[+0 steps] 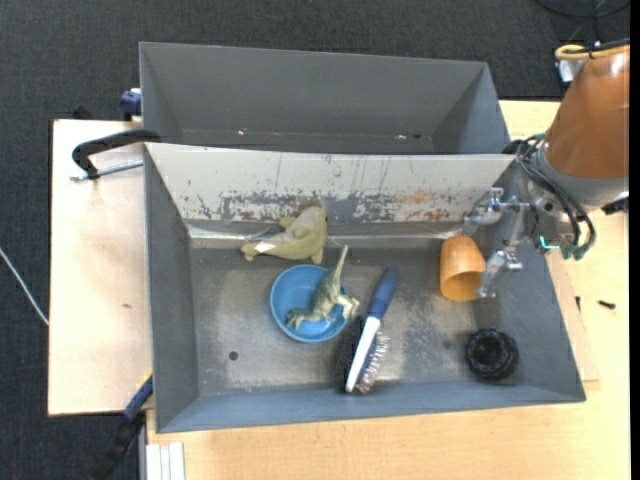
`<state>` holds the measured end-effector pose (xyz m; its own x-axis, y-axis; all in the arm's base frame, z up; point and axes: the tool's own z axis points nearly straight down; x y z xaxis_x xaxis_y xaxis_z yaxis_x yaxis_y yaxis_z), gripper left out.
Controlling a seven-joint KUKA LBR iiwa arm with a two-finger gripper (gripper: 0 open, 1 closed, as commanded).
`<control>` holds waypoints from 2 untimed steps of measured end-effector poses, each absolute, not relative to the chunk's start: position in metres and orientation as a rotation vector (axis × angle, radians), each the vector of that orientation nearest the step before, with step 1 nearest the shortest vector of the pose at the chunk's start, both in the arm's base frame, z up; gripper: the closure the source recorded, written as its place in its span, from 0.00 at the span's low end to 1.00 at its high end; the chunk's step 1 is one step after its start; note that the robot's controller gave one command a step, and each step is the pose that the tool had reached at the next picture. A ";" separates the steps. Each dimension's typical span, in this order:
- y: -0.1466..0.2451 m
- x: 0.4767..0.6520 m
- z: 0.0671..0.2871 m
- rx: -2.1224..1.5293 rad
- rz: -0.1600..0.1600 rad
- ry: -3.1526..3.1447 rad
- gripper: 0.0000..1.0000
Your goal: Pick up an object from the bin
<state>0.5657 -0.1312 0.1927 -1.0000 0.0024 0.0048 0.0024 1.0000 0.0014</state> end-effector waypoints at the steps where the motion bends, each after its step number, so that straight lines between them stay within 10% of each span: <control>1: -0.116 0.579 0.069 -0.159 -0.006 -3.139 0.00; 2: -0.111 0.580 0.073 -0.148 -0.016 -3.140 1.00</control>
Offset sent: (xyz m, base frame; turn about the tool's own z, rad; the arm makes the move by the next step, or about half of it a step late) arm 0.0122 0.0129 -0.1217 0.0991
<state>0.5804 -0.1111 0.0730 -0.9956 0.0939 -0.0018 0.0939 0.9955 0.0104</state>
